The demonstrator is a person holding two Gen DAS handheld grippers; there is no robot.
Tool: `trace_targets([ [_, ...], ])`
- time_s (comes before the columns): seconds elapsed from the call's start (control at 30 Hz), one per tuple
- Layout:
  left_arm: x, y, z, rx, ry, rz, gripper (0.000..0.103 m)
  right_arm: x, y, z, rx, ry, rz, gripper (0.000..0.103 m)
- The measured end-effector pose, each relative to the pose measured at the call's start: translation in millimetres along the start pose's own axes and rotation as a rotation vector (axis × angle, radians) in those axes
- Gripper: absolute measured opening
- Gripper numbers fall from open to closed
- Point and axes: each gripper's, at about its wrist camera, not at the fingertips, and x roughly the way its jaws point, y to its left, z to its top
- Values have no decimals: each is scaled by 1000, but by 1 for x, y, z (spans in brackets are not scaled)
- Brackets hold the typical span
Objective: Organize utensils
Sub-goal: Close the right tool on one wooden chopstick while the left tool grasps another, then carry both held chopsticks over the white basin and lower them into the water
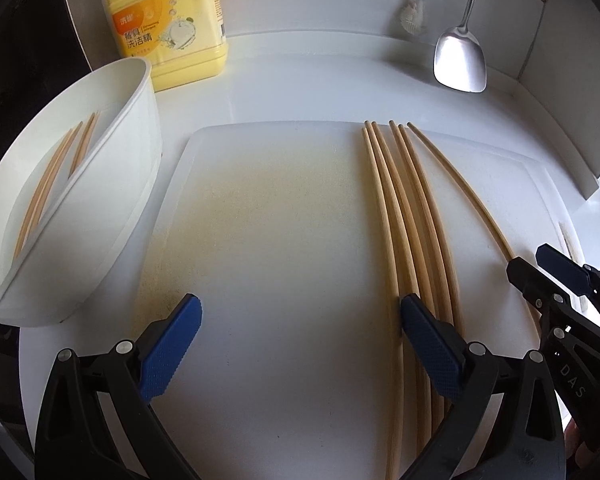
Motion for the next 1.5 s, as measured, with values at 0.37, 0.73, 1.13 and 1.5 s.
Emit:
trace_targets([
  [0.37, -10, -24, 1, 83, -14, -81, 7, 1, 12, 4, -69, 21, 28, 7],
  [0.73, -22, -11, -4, 70, 16, -121, 7, -17, 1, 7, 51, 25, 81, 7],
  [1.13, -90, 42, 19, 12, -111, -120, 7, -69, 44, 40, 53, -39, 152, 7],
  [1.5, -128, 166, 39, -104, -192, 17, 7, -70, 158, 102, -48, -106, 322, 7],
])
